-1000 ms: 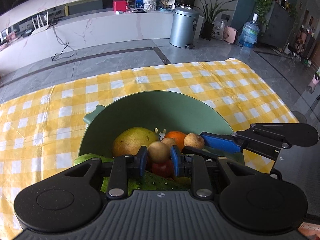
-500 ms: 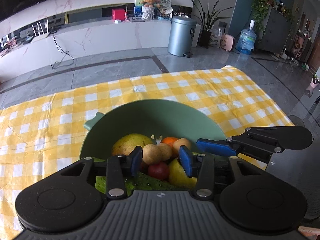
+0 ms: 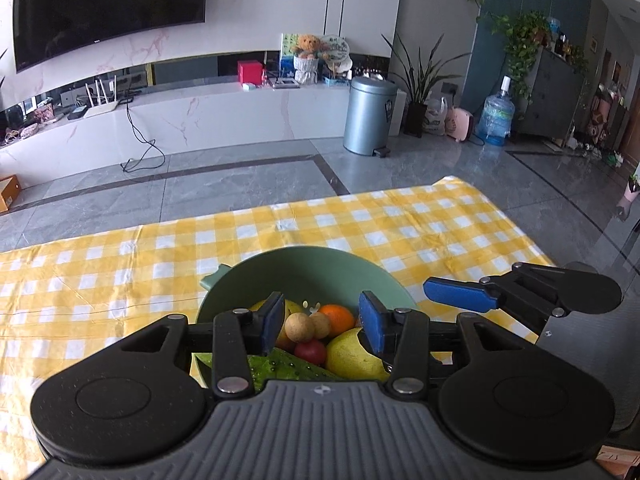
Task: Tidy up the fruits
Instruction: 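Open both tools to release the small brown fruits into the colander, then withdraw both tools from the colander toward the orange on the cloth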
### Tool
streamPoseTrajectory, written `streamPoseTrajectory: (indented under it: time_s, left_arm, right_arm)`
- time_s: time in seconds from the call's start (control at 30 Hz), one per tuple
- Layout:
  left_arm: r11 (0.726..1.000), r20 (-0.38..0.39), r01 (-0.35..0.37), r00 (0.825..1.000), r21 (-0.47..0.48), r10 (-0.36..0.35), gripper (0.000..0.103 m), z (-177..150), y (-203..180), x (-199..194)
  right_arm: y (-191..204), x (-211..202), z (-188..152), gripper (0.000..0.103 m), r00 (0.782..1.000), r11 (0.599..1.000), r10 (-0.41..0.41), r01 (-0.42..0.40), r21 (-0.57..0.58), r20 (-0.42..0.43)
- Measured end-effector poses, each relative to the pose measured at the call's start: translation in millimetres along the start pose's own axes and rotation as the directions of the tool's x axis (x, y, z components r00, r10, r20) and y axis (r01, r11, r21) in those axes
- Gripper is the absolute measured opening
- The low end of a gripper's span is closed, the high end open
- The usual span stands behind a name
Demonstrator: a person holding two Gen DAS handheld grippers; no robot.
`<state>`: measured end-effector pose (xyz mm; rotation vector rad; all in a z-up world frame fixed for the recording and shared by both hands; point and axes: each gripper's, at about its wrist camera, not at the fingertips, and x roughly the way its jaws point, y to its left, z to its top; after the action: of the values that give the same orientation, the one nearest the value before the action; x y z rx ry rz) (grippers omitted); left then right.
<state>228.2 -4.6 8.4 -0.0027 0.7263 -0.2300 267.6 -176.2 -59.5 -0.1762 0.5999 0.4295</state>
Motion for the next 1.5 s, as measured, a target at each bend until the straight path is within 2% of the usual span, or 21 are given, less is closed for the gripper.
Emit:
streamPoseTrajectory:
  time_s: [0.1,0.37,0.67,1.07,1.3,1.37,1.5]
  left_arm:
    - [1.0,0.023,0.002,1.0,0.004,-0.002,0.052,-2.2,-4.5,-18.6]
    - [1.0,0.041,0.005,0.999,0.029,-0.007,0.052,-25.1,-15.3,-59.5]
    - [1.0,0.025,0.03,0.999,0.004,-0.03,0.052,-65.2,-18.4,-76.6]
    - [0.996,-0.017,0.029,0.999,-0.08,-0.03,0.052,-112.5,6.6,-71.6]
    - [0.993,-0.04,0.011,0.999,-0.114,-0.016,0.052,-134.7,20.1,-50.2]
    - [0.992,-0.047,0.014,0.999,-0.126,-0.02,0.052,-138.1,22.9,-42.8]
    - [0.992,-0.064,0.025,0.997,-0.127,-0.033,0.052,-141.7,24.7,-28.7]
  right_arm:
    - [0.2,-20.5,-2.8,0.062,0.999,0.999,-0.008,0.006,0.038,0.037]
    - [5.0,-68.4,-25.6,0.063,0.995,0.986,-0.003,-0.013,0.168,0.095]
    - [20.9,-97.5,-63.5,0.063,0.996,0.97,-0.006,-0.017,0.243,0.091]
    - [41.9,-87.1,-104.2,0.063,1.0,0.981,0.002,-0.006,0.193,0.021]
    - [48.1,-63.6,-115.9,0.06,0.999,0.987,0.015,-0.007,0.162,-0.048]
    - [48.3,-58.5,-117.0,0.056,0.998,0.986,0.022,-0.011,0.169,-0.064]
    - [46.7,-49.8,-116.9,0.056,0.996,0.982,0.029,-0.014,0.187,-0.081]
